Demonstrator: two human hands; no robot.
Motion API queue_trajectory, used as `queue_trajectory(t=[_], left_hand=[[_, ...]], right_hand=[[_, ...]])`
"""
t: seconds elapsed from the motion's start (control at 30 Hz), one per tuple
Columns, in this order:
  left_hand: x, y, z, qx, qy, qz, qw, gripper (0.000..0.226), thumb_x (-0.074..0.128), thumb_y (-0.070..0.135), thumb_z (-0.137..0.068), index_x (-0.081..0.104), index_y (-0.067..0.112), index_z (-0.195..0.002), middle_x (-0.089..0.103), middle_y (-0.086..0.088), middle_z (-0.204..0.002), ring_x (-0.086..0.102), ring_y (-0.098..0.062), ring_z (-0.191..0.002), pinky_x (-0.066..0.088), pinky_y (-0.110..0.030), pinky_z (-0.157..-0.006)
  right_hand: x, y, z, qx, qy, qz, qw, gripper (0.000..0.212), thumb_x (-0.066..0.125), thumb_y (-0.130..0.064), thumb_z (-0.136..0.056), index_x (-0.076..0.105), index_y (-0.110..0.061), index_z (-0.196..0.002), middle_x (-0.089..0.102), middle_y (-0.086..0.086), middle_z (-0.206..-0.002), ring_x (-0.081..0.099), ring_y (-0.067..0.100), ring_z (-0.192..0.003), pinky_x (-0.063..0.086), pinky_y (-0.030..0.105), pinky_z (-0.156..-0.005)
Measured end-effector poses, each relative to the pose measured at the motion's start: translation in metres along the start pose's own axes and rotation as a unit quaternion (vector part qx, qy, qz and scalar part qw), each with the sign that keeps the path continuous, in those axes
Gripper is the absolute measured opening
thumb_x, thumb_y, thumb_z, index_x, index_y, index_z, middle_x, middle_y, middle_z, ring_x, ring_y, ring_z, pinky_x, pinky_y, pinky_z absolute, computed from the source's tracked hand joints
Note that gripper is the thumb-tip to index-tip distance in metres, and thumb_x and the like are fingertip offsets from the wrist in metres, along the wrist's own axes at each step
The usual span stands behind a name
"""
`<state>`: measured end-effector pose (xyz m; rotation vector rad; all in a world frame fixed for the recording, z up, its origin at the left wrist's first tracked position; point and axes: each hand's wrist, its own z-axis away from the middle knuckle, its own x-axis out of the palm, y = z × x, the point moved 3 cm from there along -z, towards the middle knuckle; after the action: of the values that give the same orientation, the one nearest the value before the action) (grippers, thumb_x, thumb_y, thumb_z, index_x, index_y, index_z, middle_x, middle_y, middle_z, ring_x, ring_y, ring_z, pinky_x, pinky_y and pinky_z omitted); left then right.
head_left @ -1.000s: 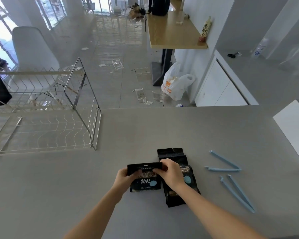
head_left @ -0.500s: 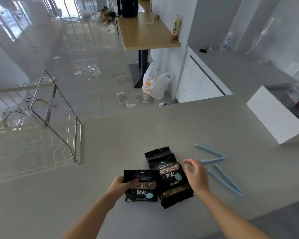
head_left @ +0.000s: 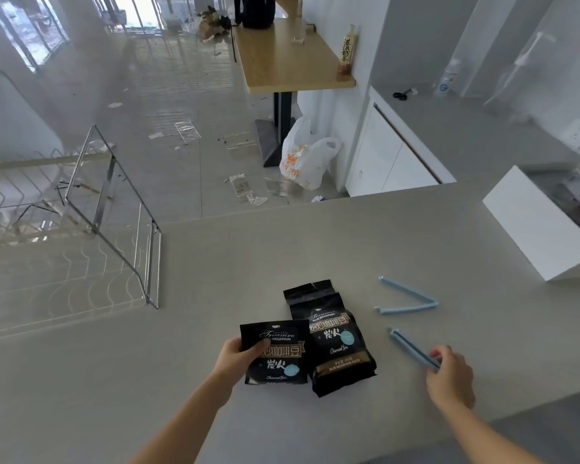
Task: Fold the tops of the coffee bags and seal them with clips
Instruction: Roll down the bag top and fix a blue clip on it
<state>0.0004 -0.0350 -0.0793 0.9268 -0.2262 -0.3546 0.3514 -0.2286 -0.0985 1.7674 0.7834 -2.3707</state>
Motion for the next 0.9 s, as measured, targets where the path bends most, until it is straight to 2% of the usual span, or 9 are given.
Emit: queue_trajectory(t=[0.13,0.23,0.27,0.33,0.4,0.5,0.57,0.7,0.9], left_hand=[[0.000,-0.002,0.003,-0.004,0.009,0.007,1.000,0.015,0.073,0.022,-0.079,0.068,0.012,-0.089,0.077,0.006,-0.071,0.072,-0.009,-0.065,0.052,-0.015,-0.049],[0.001,-0.003,0.005,-0.005,0.011,0.014,1.000,0.014,0.073,0.022,-0.079,0.067,0.013,-0.088,0.076,0.007,-0.070,0.072,-0.008,-0.064,0.051,-0.014,-0.049],[0.001,-0.003,0.006,-0.005,0.011,0.016,1.000,0.014,0.073,0.022,-0.079,0.067,0.013,-0.088,0.076,0.008,-0.069,0.071,-0.007,-0.064,0.051,-0.013,-0.049],[0.002,-0.003,0.007,-0.005,0.015,0.019,1.000,0.013,0.073,0.022,-0.079,0.068,0.013,-0.087,0.076,0.008,-0.068,0.071,-0.007,-0.063,0.051,-0.013,-0.049],[0.001,-0.003,0.008,-0.003,0.016,0.020,1.000,0.013,0.073,0.021,-0.079,0.068,0.013,-0.088,0.076,0.008,-0.068,0.071,-0.006,-0.063,0.051,-0.013,-0.049],[0.001,-0.002,0.008,-0.002,0.014,0.018,1.000,0.013,0.073,0.021,-0.079,0.068,0.012,-0.087,0.076,0.008,-0.069,0.071,-0.007,-0.064,0.051,-0.013,-0.050],[0.001,-0.002,0.008,-0.003,0.014,0.016,1.000,0.014,0.073,0.022,-0.079,0.068,0.012,-0.088,0.076,0.006,-0.070,0.072,-0.008,-0.065,0.051,-0.014,-0.050],[0.001,-0.003,0.008,0.000,0.019,0.016,1.000,0.014,0.073,0.021,-0.079,0.068,0.012,-0.088,0.076,0.005,-0.068,0.071,-0.007,-0.063,0.051,-0.014,-0.050],[0.002,-0.003,0.011,0.002,0.013,0.028,1.000,0.012,0.073,0.020,-0.079,0.068,0.013,-0.087,0.075,0.002,-0.078,0.072,-0.008,-0.067,0.052,-0.015,-0.052]], right_hand=[[0.002,-0.002,0.008,-0.035,0.013,-0.107,0.994,0.013,0.064,-0.005,-0.083,0.057,-0.015,-0.085,0.065,0.017,-0.088,0.060,0.034,-0.080,0.049,0.041,-0.067],[0.001,-0.016,0.011,-0.048,-0.024,-0.228,0.972,0.007,0.063,-0.003,-0.086,0.061,-0.010,-0.087,0.068,0.018,-0.088,0.062,0.031,-0.077,0.048,0.030,-0.061],[0.000,-0.023,0.011,-0.027,-0.050,-0.297,0.953,0.007,0.061,-0.003,-0.087,0.062,-0.009,-0.091,0.067,0.017,-0.091,0.060,0.029,-0.077,0.047,0.026,-0.058],[-0.003,-0.041,0.016,0.041,-0.121,-0.435,0.891,0.011,0.059,-0.006,-0.090,0.061,-0.009,-0.100,0.063,0.011,-0.091,0.056,0.022,-0.076,0.048,0.029,-0.059],[-0.010,-0.065,0.023,0.048,-0.185,-0.497,0.847,0.010,0.059,-0.007,-0.089,0.061,-0.011,-0.098,0.061,0.006,-0.087,0.055,0.018,-0.075,0.049,0.032,-0.063],[-0.024,-0.105,0.038,-0.076,-0.254,-0.455,0.850,0.012,0.061,-0.001,-0.087,0.062,-0.013,-0.089,0.063,0.008,-0.083,0.058,0.019,-0.074,0.053,0.028,-0.063],[-0.030,-0.128,0.051,-0.202,-0.274,-0.362,0.868,0.014,0.063,0.001,-0.085,0.063,-0.013,-0.083,0.066,0.006,-0.080,0.061,0.016,-0.074,0.054,0.023,-0.065],[-0.026,-0.157,0.072,-0.384,-0.224,-0.185,0.876,0.021,0.067,-0.005,-0.083,0.061,-0.024,-0.078,0.068,-0.007,-0.083,0.062,0.004,-0.084,0.048,0.013,-0.076],[-0.020,-0.172,0.078,-0.405,-0.142,-0.256,0.866,0.021,0.062,0.000,-0.085,0.057,-0.021,-0.083,0.066,-0.010,-0.099,0.063,0.007,-0.096,0.052,0.022,-0.083]])
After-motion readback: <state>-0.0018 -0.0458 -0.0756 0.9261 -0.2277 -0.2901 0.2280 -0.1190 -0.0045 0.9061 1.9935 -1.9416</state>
